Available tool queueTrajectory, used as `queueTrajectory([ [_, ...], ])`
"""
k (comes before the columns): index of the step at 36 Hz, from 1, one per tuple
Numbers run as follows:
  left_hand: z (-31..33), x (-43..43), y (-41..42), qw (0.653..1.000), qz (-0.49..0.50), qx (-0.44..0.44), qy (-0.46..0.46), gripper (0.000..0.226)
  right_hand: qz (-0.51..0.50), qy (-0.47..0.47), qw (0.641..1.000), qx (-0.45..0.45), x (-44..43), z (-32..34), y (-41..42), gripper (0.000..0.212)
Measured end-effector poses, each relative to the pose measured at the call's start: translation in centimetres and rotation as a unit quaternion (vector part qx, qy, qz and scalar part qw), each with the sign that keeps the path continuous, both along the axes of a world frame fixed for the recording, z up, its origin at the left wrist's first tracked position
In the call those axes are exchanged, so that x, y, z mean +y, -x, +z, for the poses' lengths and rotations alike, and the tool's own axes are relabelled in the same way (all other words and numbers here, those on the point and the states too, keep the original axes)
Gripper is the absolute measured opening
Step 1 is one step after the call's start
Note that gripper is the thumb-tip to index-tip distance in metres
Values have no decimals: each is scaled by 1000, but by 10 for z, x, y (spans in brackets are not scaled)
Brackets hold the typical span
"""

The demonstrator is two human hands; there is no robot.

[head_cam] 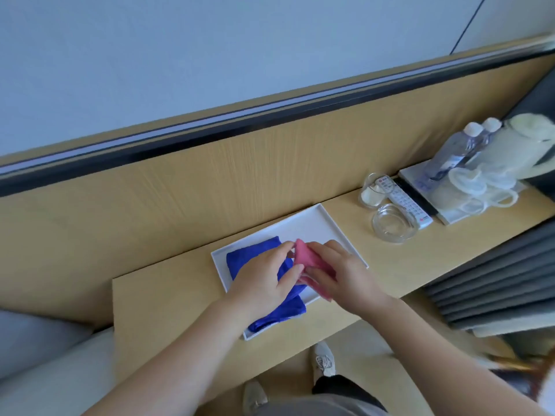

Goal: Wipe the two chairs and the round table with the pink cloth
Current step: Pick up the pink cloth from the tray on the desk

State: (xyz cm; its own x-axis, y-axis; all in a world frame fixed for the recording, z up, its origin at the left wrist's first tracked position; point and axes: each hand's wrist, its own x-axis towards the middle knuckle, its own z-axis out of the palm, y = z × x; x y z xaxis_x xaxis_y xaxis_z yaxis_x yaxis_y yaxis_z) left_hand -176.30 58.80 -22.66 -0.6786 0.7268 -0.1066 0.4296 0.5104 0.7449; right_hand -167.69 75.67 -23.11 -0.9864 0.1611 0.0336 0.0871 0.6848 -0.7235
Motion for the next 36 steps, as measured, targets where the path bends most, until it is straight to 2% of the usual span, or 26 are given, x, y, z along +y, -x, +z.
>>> queueTrajectory([
  [7,14,6,-20,981,-66,-110,-147,29,-79,24,995,46,-19,11,-46,35],
  [10,23,13,-34,969,-96,-127,-187,25,-111,32,992,50,-24,19,-69,59],
  [13,32,23,-49,964,-126,-108,-209,18,-129,-25,991,29,-26,26,-93,93],
  [15,38,30,-61,959,-146,-105,-219,16,-157,-65,985,28,-27,31,-107,98],
  [18,47,41,-77,952,-167,-107,-232,19,-188,-61,979,55,-29,40,-127,89],
  [22,55,55,-101,944,-196,-120,-238,15,-207,-22,977,44,-28,47,-158,78],
  [25,53,65,-123,936,-231,-135,-227,36,-225,-8,974,34,-23,50,-189,63],
  [27,55,72,-142,935,-246,-129,-221,38,-233,14,972,29,-19,53,-213,52],
  [29,57,80,-164,935,-260,-122,-208,30,-252,68,965,22,-14,55,-240,49],
  [32,59,94,-199,934,-280,-130,-181,12,-308,162,937,36,-8,58,-284,46],
  [34,59,105,-226,933,-292,-147,-152,32,-353,189,915,45,-2,59,-317,42],
  [36,58,116,-256,934,-294,-162,-125,43,-392,210,895,42,7,60,-350,32],
])
